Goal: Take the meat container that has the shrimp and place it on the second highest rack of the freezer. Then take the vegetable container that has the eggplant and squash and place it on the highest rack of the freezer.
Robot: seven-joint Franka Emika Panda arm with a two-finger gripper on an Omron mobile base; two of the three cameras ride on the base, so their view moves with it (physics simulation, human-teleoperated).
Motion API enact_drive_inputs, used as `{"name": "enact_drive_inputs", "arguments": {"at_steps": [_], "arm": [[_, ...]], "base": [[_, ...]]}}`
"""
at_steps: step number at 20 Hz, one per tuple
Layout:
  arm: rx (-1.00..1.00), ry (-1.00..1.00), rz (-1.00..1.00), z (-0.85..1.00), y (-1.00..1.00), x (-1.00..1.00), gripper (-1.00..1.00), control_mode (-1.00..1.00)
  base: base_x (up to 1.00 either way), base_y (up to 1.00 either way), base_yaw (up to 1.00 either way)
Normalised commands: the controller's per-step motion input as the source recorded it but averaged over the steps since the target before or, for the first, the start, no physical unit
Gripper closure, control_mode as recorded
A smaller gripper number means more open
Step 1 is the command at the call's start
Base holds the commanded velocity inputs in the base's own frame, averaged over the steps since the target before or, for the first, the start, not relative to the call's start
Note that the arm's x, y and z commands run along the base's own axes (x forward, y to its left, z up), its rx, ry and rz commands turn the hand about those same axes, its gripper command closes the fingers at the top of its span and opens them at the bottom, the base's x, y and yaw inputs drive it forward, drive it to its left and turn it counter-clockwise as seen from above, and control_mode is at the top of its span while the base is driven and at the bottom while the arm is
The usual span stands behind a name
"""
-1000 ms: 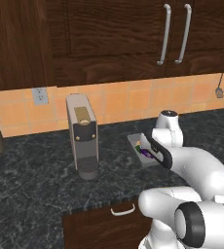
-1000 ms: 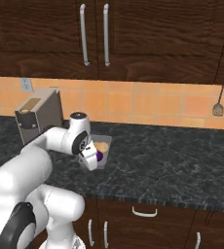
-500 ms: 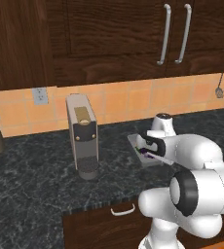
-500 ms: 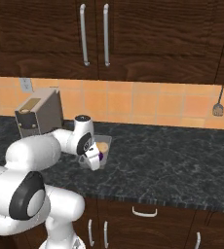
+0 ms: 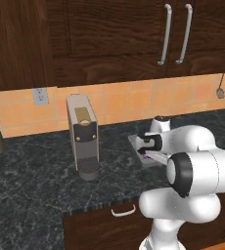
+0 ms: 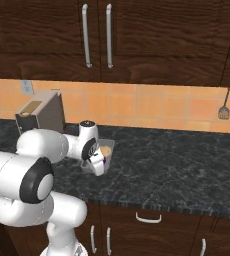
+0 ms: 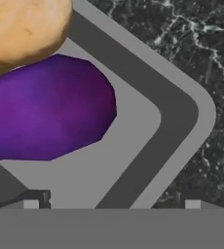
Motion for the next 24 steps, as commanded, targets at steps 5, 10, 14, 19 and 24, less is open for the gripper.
{"name": "enact_drive_inputs", "arguments": {"at_steps": [5, 10, 14, 19, 24], "arm": [[0.00, 0.00, 0.00, -0.23, 0.00, 0.00, -1.00, -1.00], [0.00, 0.00, 0.00, -0.20, 0.00, 0.00, -1.00, -1.00], [0.00, -0.02, 0.00, 0.00, 0.00, 0.00, -1.00, -1.00], [0.00, 0.00, 0.00, 0.00, 0.00, 0.00, 1.00, -1.00], [0.00, 0.00, 0.00, 0.00, 0.00, 0.00, 1.00, -1.00]], "base": [[0.00, 0.00, 0.00], [0.00, 0.00, 0.00], [0.00, 0.00, 0.00], [0.00, 0.00, 0.00], [0.00, 0.00, 0.00]]}}
